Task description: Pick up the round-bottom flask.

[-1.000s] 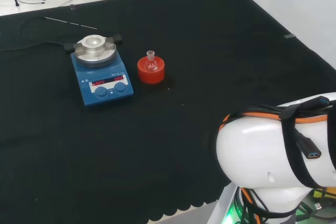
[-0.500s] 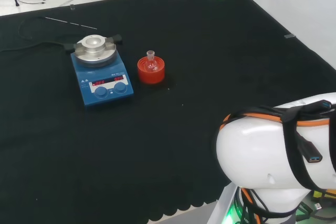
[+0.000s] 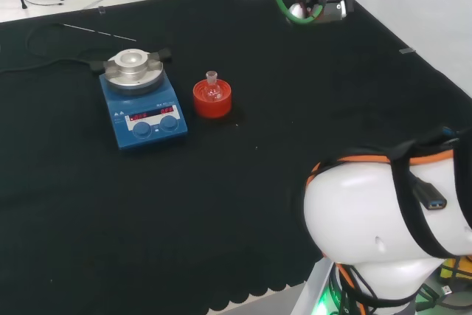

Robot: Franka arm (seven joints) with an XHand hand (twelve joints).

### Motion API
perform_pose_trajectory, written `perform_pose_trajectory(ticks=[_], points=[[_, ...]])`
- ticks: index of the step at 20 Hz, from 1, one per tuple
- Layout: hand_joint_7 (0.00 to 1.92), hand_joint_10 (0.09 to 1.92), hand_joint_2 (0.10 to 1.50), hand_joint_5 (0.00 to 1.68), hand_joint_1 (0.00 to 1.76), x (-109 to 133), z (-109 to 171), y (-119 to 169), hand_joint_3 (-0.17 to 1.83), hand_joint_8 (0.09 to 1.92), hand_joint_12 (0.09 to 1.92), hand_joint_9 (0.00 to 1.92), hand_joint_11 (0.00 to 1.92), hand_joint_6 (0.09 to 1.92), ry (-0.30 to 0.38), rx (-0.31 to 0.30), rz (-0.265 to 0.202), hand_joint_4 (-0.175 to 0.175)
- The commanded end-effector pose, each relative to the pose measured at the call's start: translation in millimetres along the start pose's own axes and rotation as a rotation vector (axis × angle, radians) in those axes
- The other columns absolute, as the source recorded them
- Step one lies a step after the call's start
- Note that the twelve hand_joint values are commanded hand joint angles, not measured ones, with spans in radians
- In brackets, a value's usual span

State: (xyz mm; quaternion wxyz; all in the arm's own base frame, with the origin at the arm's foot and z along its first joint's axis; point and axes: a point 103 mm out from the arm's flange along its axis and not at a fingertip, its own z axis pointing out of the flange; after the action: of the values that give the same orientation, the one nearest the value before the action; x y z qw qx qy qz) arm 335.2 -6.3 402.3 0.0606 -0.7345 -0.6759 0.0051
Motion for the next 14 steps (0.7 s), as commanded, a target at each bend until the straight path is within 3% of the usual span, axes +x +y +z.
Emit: perform_pose_trajectory(ticks=[1,8,14], points=[[0.16,0.61,1.09,0.35,0.43,-26,52,83,0.37,0.51,1.17,0.23,0.00,0.09,0.101,0.038,0.000,-0.033],[0.17,0.62,1.05,0.37,0.50,-38,89,126,0.40,0.52,1.20,0.25,0.00,0.09,0.155,0.058,-0.022,-0.038],[0.18,0.62,0.87,0.39,0.62,-38,121,151,0.58,0.53,1.21,0.26,0.00,0.09,0.189,0.087,-0.039,-0.041]])
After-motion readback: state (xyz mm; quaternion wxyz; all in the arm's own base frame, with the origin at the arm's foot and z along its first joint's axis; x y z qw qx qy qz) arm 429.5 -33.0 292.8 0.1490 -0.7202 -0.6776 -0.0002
